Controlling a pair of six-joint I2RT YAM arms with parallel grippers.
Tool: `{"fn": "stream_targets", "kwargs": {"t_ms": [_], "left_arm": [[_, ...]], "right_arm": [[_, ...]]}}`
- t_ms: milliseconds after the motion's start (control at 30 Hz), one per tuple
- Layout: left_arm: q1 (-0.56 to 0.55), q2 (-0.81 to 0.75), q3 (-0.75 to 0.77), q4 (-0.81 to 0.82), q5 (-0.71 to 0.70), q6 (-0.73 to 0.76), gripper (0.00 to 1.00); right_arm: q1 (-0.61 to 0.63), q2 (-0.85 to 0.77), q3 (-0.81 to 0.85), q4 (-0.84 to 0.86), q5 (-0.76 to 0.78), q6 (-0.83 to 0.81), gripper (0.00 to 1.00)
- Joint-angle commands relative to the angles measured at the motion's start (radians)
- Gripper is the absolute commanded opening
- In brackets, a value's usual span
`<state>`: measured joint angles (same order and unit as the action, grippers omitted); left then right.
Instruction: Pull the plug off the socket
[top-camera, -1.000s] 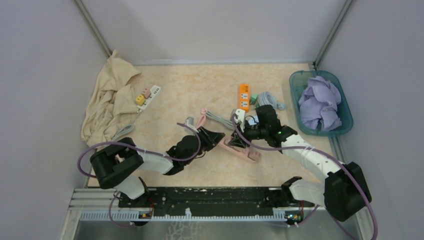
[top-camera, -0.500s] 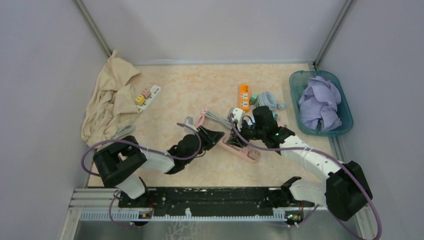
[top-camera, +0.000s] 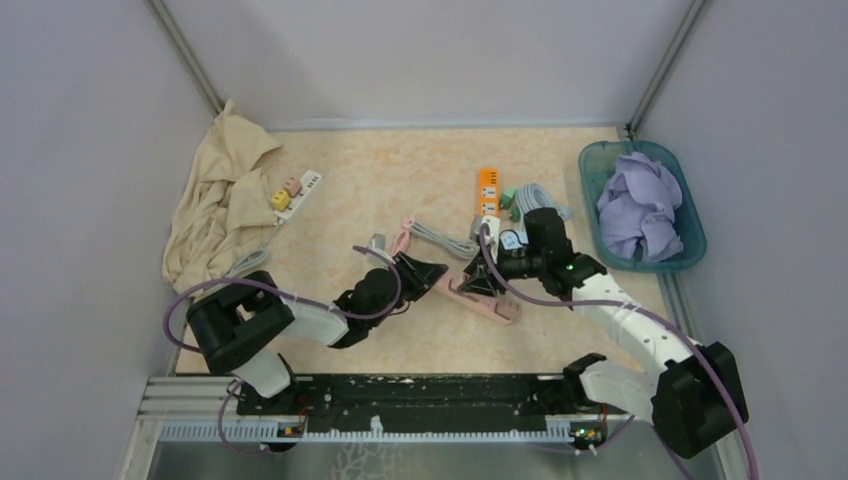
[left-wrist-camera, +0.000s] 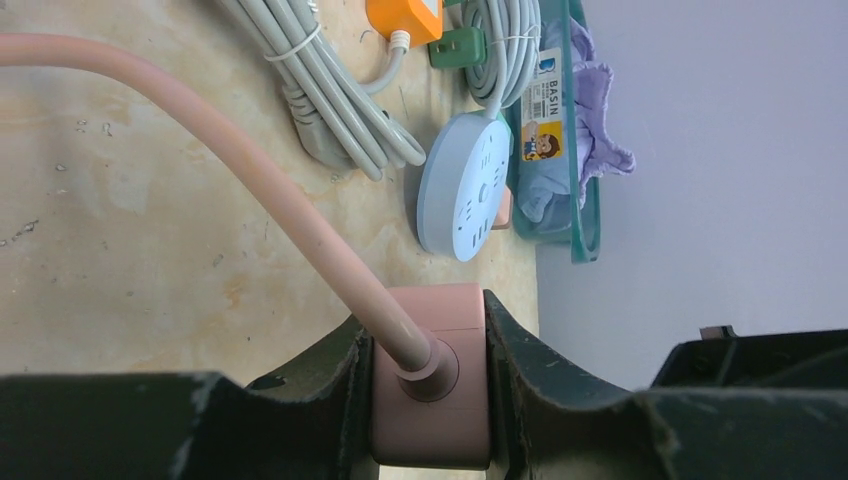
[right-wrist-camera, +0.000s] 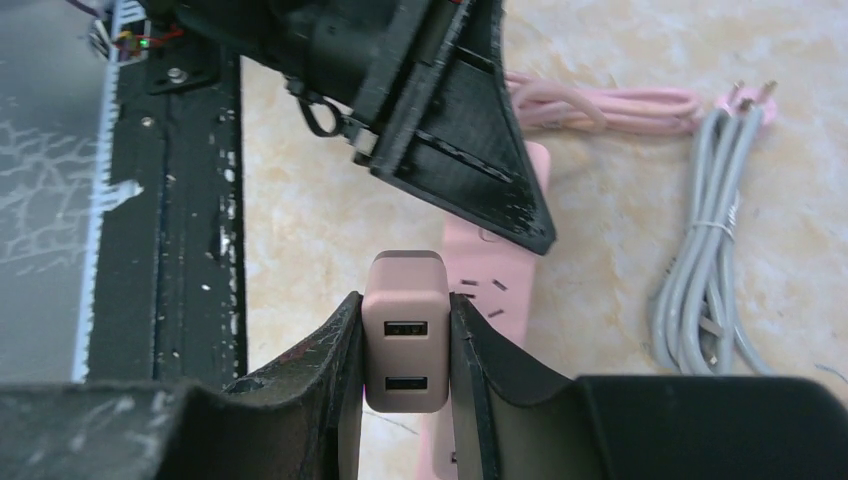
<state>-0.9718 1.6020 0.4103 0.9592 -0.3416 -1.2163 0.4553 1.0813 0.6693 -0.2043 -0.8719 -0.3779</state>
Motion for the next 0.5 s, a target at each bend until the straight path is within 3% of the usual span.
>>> {"fn": "stream_targets", "kwargs": {"t_ms": [0, 300, 467], "left_arm": [[0.019, 0.025, -0.038, -0.181, -0.088, 0.093, 0.00], [0.021, 0.029, -0.092, -0.056, -0.042, 0.148, 0.00], [0.021, 0.025, -0.139, 0.038, -0.001, 0.201, 0.00]], "right_arm": [[0.013, -0.023, 0.034, 0.066, -0.112, 0.031, 0.00], [-0.126, -0.056, 0.049, 0.138, -0.137, 0.178, 0.00], [-0.212, -0.042, 0.015, 0.247, 0.170, 0.341, 0.00]]}}
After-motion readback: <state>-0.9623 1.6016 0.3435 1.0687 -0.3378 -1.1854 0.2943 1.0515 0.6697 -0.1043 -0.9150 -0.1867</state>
